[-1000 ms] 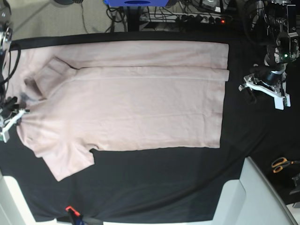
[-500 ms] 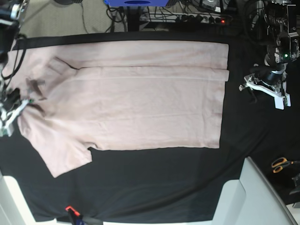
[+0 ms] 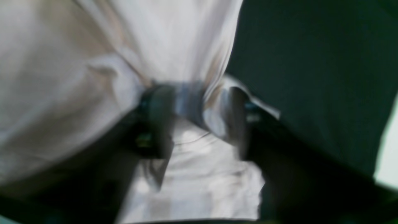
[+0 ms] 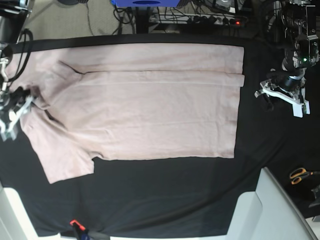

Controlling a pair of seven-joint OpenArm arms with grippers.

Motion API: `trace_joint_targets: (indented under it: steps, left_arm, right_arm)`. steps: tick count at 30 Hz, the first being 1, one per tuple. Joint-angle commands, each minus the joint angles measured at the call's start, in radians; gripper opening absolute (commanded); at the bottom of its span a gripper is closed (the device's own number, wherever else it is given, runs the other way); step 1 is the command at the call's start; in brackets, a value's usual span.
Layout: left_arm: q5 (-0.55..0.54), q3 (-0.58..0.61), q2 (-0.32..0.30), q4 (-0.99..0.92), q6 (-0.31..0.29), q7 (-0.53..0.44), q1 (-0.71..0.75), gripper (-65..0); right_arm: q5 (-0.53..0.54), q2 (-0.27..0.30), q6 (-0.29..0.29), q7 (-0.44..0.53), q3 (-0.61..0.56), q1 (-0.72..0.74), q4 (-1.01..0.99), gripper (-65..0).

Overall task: Fold the T-shirt properly
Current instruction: 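Grasp the sleeve corner with the right gripper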

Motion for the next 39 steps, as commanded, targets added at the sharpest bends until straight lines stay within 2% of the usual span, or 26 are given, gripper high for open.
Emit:
trace_joint_targets:
  steps: [1, 3, 5, 10, 16, 22, 28, 29, 31, 34, 36, 37, 39]
  left_arm:
    - [-0.005, -0.009, -0.016, 0.015, -0.003, -0.022, -0.002, -39.0]
    - [-0.005, -0.009, -0.016, 0.015, -0.003, -0.022, -0.002, -39.0]
    - [-0.005, -0.009, -0.016, 0.015, -0.003, -0.022, -0.002, -39.0]
    - [-0.005, -0.009, -0.016, 0.015, -0.003, -0.022, -0.001, -39.0]
    - [-0.005, -0.014, -0.017, 0.013, -0.003, -0.022, 0.007, -39.0]
    - [-0.005, -0.015, -0.017, 0.013, -0.003, -0.022, 0.008, -39.0]
    - [-0.005, -0.017, -0.021, 0.013, -0.003, -0.022, 0.002, -39.0]
    - [-0.005, -0.017, -0.022, 0.013, -0.003, -0.022, 0.001, -39.0]
    - [-0.005, -0.017, -0.022, 0.013, -0.003, -0.022, -0.001, -39.0]
    - [-0.005, -0.018, -0.022, 0.004, -0.003, -0.024, -0.004, -39.0]
    - [-0.004, -0.017, -0.021, -0.023, -0.003, -0.027, -0.028, -39.0]
    - [-0.004, -0.014, -0.019, -0.045, -0.003, -0.026, -0.056, -39.0]
    - [-0.004, -0.014, -0.017, -0.129, -0.003, -0.024, -0.122, -39.0]
  right_arm:
    - [-0.003, 0.022, -0.006, 0.019, 0.025, 0.016, 0.043, -24.5]
    - [-0.003, 0.025, -0.006, 0.024, 0.028, 0.032, 0.053, -20.1]
    - [-0.005, 0.028, -0.006, 0.024, 0.031, 0.095, 0.014, -20.9]
    - [-0.005, 0.072, -0.002, 0.03, 0.025, 0.306, -0.327, -21.0]
    - [-0.005, 0.124, -0.005, 0.172, 0.024, 0.47, -0.694, -21.0]
    - [-0.006, 0.135, -0.005, 0.323, 0.024, 0.508, -0.913, -21.0]
    - [-0.006, 0.129, -0.005, 0.361, 0.024, 0.503, -0.952, -21.3]
    - [-0.006, 0.129, -0.005, 0.363, 0.024, 0.503, -0.952, -23.0]
    - [-0.006, 0.129, -0.005, 0.363, 0.024, 0.503, -0.952, -31.1]
    - [-0.006, 0.128, -0.005, 0.363, 0.024, 0.507, -0.952, -51.6]
    - [-0.006, 0.128, -0.005, 0.363, 0.024, 0.507, -0.952, -62.6]
    - [-0.006, 0.128, -0.005, 0.363, 0.024, 0.507, -0.952, -65.0]
    - [-0.006, 0.128, -0.005, 0.363, 0.024, 0.507, -0.95, -64.7]
